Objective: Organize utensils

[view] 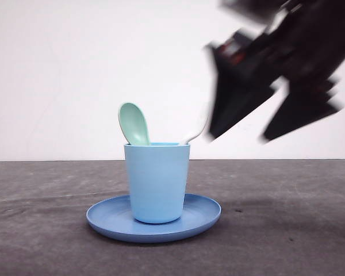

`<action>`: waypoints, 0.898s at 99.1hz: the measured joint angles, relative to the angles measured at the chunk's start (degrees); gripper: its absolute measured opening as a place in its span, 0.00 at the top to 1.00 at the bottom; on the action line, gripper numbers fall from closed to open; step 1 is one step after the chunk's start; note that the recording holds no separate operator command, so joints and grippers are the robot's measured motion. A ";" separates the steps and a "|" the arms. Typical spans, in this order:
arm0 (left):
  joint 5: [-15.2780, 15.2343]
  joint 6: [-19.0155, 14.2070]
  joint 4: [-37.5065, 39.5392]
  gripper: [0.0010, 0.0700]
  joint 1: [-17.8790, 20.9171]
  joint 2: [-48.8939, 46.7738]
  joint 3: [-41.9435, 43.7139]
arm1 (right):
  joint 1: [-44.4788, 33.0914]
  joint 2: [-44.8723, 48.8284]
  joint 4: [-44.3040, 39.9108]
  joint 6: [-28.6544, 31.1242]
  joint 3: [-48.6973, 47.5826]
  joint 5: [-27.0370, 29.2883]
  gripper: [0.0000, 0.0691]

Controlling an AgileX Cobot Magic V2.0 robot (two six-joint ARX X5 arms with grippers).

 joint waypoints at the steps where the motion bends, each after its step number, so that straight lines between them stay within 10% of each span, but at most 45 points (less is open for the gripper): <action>1: 0.11 0.00 -0.07 0.51 0.00 0.00 0.00 | -0.44 -0.72 -0.50 0.02 0.00 0.17 0.02; 54: 0.92 2.19 -5.07 0.51 -4.09 -9.55 -1.55 | -28.37 -19.34 -27.67 0.55 9.51 0.39 0.02; 89: -0.44 2.36 -5.97 0.51 -4.50 -16.94 -7.48 | -31.28 -17.66 -30.91 -0.63 9.51 -1.03 0.02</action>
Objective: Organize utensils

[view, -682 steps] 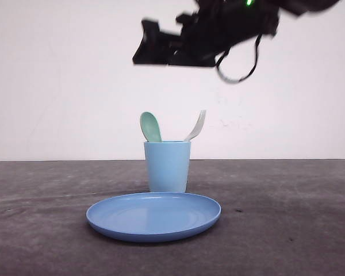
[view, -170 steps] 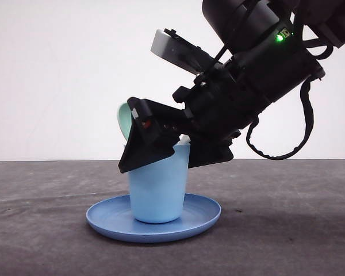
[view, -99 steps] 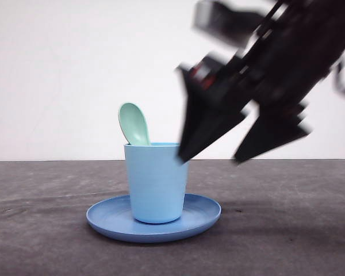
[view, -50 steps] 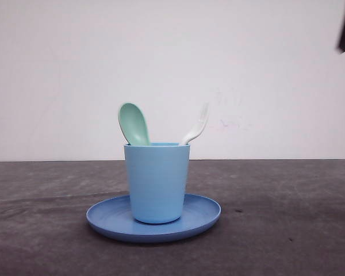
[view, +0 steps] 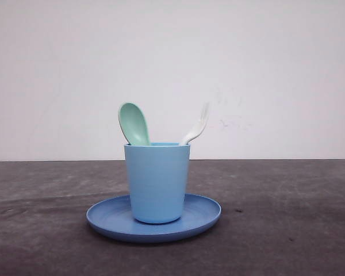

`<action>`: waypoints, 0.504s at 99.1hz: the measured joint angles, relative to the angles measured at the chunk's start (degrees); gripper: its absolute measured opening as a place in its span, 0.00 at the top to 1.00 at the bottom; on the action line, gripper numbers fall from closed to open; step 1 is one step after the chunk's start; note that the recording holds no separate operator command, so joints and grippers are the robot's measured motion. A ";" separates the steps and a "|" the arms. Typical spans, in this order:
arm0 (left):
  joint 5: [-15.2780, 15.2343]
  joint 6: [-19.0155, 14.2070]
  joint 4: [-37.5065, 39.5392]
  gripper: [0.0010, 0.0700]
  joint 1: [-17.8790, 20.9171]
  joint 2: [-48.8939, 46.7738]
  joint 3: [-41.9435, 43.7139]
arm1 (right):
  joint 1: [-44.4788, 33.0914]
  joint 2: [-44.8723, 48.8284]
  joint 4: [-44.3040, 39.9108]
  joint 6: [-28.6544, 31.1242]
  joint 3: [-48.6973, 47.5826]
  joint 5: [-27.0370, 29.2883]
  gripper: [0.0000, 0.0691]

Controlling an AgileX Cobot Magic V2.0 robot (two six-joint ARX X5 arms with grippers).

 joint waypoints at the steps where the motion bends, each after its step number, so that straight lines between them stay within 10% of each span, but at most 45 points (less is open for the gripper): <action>1: 0.00 0.00 0.00 0.51 0.00 -0.02 0.00 | 0.00 0.00 0.11 0.00 0.00 0.00 0.02; 21: 0.00 0.02 -0.17 0.56 0.00 0.42 0.00 | 0.00 0.00 0.92 0.04 0.00 -0.02 0.06; 27: 0.02 0.02 -0.68 0.82 0.00 0.48 0.00 | 0.00 0.00 1.01 0.04 0.00 -0.02 0.37; 37: 0.02 0.00 -1.05 0.95 0.00 0.57 0.00 | 0.00 0.00 1.97 0.00 0.00 -0.02 0.76; 50: 0.02 0.02 -1.44 0.97 0.00 0.63 0.00 | 0.00 0.00 2.62 0.02 0.00 -0.02 0.94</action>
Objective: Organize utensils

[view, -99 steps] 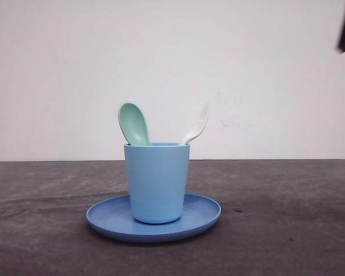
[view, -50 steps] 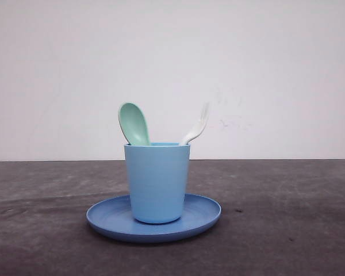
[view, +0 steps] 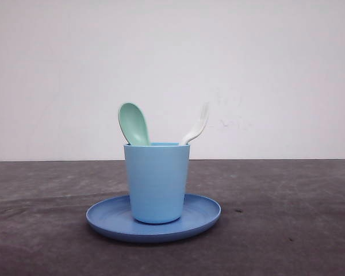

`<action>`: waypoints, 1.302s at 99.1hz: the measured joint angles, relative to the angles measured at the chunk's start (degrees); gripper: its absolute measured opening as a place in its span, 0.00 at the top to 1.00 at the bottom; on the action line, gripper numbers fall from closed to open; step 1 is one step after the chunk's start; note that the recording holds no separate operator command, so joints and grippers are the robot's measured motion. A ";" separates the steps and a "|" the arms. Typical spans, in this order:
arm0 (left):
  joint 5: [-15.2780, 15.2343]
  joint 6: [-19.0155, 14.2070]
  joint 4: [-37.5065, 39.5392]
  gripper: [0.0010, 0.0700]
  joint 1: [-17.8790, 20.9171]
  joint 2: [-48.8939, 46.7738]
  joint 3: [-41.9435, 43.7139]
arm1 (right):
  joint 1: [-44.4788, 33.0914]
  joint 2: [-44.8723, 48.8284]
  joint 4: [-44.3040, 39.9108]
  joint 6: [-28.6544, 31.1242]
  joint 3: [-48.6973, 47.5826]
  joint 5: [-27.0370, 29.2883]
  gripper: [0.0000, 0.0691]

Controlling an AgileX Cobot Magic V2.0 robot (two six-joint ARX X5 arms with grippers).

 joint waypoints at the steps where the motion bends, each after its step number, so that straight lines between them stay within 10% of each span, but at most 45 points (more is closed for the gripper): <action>1: 0.00 0.00 0.04 0.97 0.00 0.00 0.00 | 0.00 0.00 0.00 0.00 0.00 0.00 0.94; 54: -0.02 0.07 0.52 0.97 0.00 -0.04 0.00 | 0.00 0.00 0.37 0.00 0.00 0.00 0.96; 96: -6.21 3.82 10.27 0.98 -0.11 -9.62 -1.70 | 0.00 0.00 0.37 0.02 0.00 0.00 0.96; 129: -10.10 4.07 22.29 0.98 -0.09 -22.43 -25.86 | 0.00 0.00 0.39 0.02 0.00 0.00 0.96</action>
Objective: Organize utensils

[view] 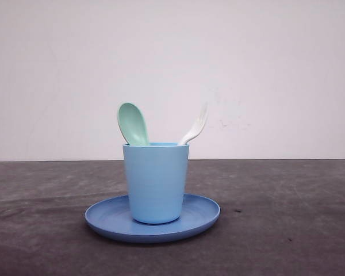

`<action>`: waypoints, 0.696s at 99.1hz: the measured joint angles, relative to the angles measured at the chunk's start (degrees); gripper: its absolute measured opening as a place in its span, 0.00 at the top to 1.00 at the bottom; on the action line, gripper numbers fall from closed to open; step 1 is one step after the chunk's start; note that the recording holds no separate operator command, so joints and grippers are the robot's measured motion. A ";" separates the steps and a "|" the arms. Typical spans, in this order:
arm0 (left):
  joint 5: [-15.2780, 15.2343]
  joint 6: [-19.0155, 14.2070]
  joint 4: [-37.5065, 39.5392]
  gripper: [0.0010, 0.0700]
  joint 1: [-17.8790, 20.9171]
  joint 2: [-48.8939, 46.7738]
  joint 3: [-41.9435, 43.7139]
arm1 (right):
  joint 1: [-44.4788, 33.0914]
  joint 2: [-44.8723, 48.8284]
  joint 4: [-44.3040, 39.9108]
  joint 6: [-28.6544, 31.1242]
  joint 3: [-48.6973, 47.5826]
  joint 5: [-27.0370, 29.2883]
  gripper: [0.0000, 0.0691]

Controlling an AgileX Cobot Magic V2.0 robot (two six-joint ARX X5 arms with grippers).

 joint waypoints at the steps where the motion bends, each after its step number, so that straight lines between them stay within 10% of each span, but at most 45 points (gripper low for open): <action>1: 0.00 -0.02 0.44 0.98 0.00 -0.57 -0.83 | 0.00 0.00 0.00 0.00 0.00 0.00 0.96; 69: -1.55 -3.10 10.45 0.98 0.00 -16.74 -23.43 | 0.00 0.04 0.44 0.00 0.00 0.02 0.96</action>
